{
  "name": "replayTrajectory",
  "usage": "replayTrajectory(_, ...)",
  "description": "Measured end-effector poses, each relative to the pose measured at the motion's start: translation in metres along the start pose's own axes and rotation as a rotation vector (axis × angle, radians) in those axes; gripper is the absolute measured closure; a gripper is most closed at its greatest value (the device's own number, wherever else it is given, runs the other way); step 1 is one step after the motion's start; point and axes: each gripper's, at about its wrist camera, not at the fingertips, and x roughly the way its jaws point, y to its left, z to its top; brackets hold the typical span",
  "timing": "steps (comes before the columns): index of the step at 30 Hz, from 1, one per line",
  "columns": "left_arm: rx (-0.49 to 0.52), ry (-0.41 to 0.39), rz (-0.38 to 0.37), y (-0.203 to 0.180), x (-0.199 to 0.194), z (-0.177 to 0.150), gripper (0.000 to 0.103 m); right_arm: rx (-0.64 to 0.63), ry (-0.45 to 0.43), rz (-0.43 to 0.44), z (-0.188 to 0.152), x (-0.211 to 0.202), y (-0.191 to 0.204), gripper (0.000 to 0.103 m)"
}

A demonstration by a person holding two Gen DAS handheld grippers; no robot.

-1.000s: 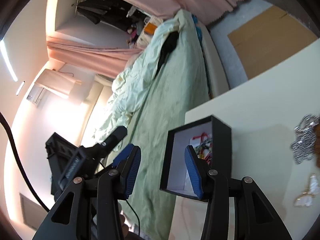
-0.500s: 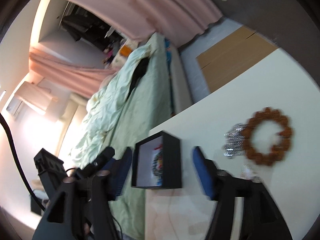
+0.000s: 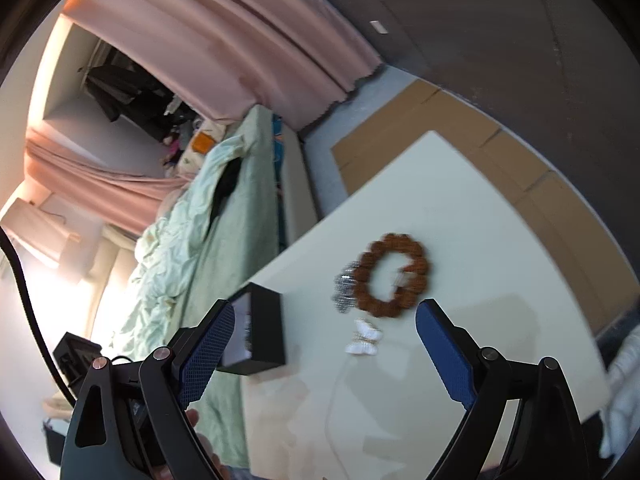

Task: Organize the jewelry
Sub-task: 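Move the left tool back over the table toward the white butterfly pendant, then grasp the white butterfly pendant with the left tool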

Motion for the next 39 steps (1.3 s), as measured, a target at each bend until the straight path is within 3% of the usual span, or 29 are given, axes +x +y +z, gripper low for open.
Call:
replayTrajectory(10,0.075,0.089,-0.035,-0.029,0.015,-0.023,0.001,-0.044,0.037,-0.071,-0.007,-0.022,-0.024,0.011)
replayTrajectory(15,0.091,0.179,-0.042,-0.035,0.034,-0.034,0.002,-0.049,0.056,-0.107,-0.008,-0.025,-0.036,0.011)
replayTrajectory(22,0.105,0.27,-0.052,-0.042,0.06,-0.047,0.026,-0.008,0.094,-0.108,-0.005,-0.018,-0.046,0.011)
replayTrajectory(26,0.176,0.299,-0.046,-0.056,0.075,-0.057,0.029,-0.005,0.115,-0.119,-0.003,-0.012,-0.048,0.011)
replayTrajectory(29,0.215,0.319,-0.032,-0.062,0.085,-0.063,0.037,0.004,0.131,-0.123,-0.001,-0.007,-0.051,0.011)
replayTrajectory(39,0.238,0.343,-0.003,-0.06,0.112,-0.067,0.05,0.014,0.151,-0.115,0.005,0.0,-0.055,0.011)
